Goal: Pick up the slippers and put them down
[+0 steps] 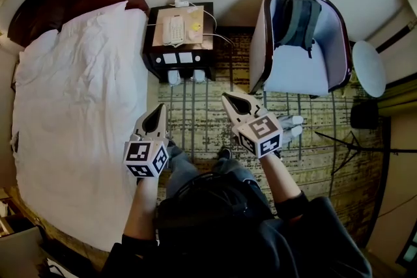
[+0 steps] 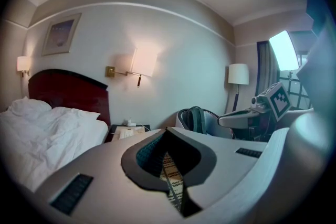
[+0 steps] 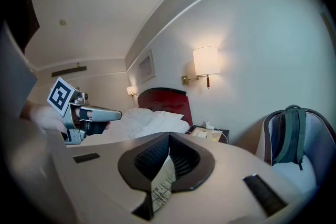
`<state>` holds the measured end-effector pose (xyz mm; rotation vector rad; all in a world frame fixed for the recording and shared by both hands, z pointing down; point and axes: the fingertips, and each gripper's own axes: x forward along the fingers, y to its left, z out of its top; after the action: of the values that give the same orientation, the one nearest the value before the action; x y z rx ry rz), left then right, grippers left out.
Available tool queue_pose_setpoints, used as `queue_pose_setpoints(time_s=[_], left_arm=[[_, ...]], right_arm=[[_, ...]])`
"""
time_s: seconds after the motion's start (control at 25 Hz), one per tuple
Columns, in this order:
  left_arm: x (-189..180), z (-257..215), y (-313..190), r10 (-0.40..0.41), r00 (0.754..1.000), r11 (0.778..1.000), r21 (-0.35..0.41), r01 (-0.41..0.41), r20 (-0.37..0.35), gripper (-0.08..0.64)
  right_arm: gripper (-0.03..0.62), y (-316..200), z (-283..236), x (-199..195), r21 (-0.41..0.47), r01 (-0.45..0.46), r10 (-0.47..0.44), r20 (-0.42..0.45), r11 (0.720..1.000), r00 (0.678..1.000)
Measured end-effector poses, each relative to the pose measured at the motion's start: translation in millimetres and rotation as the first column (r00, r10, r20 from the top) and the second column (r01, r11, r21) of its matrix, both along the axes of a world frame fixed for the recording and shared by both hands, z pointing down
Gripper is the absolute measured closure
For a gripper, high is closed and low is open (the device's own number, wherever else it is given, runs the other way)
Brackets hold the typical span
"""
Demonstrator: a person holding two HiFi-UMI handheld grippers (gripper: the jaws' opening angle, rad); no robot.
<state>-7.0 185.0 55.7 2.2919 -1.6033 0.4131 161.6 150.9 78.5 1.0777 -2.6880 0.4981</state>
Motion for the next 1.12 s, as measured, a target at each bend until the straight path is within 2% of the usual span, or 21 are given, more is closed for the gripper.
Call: queue_pose_setpoints(time_s=[0.24,0.48,0.76,1.12], left_arm=[[-23,1,-20,0.016,1.000,1.000,0.006,-0.016,-0.017,0.560],[-50,10,-34,0.066,0.998,0.998,-0.017,-0.067,-0.019,0.560],[-86,12,-62,0.146,0.989,0.989,-0.029,-0.146,-0.014,0.560],[-146,21,-103,0.196,0.980,0.980,-0.024,-0.196,-0.014,0.560]], right_arm=[[0.592,-11,5,-19,-0.007,-0.012,0.012,-0.030,1.000,0.999],[0.592,-26,7,-42,-0.017,-0.070,0.069,-0.039,0.997,0.997],[0.592,-43,14,-82,-0.037,-0.135,0.134,-0.042,0.990,0.990],[0.592,-74,16,-137,-0.045,-0.198,0.196,-0.048,0.979,0.979]])
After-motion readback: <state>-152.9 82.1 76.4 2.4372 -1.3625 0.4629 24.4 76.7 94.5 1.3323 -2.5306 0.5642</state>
